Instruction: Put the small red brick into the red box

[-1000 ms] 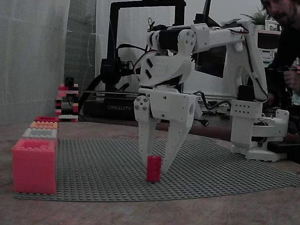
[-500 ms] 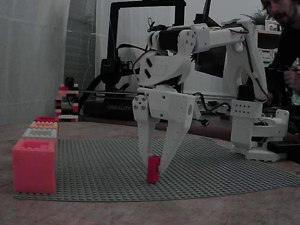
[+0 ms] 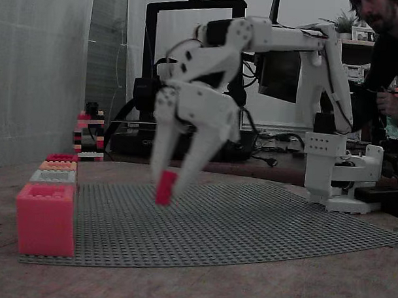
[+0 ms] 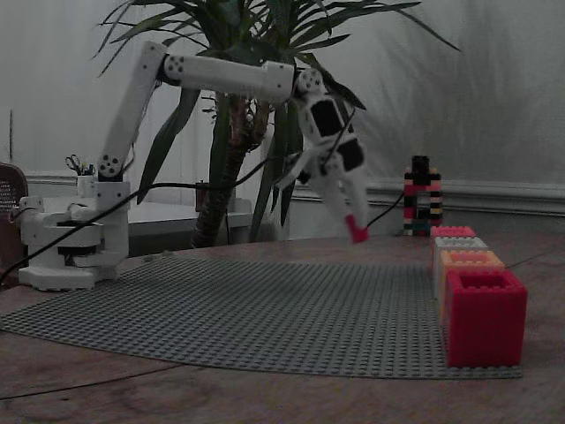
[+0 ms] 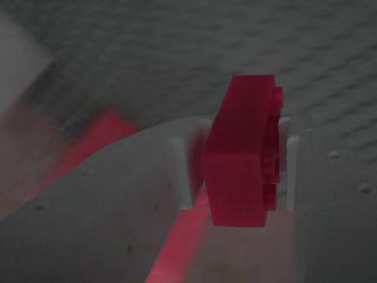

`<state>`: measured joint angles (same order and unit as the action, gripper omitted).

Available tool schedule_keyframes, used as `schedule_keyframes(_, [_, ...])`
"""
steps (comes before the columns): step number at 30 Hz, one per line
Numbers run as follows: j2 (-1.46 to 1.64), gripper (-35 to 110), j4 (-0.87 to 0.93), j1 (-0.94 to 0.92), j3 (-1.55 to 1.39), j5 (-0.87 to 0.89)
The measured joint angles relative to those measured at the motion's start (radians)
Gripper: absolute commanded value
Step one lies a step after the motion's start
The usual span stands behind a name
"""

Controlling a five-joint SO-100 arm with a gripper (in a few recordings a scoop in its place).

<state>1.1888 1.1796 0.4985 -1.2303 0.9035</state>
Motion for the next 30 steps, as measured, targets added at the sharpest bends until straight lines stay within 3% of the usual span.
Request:
schedule_keyframes(10, [0.008,0,-0.043,-0.276,0.179,-0.239])
schedule_keyframes(20, [-0.081,0,-0.252,-0.571,0.350,-0.523])
schedule_keyframes(30, [-0.233,0,-0.396,-0.741,0.400,-0.641])
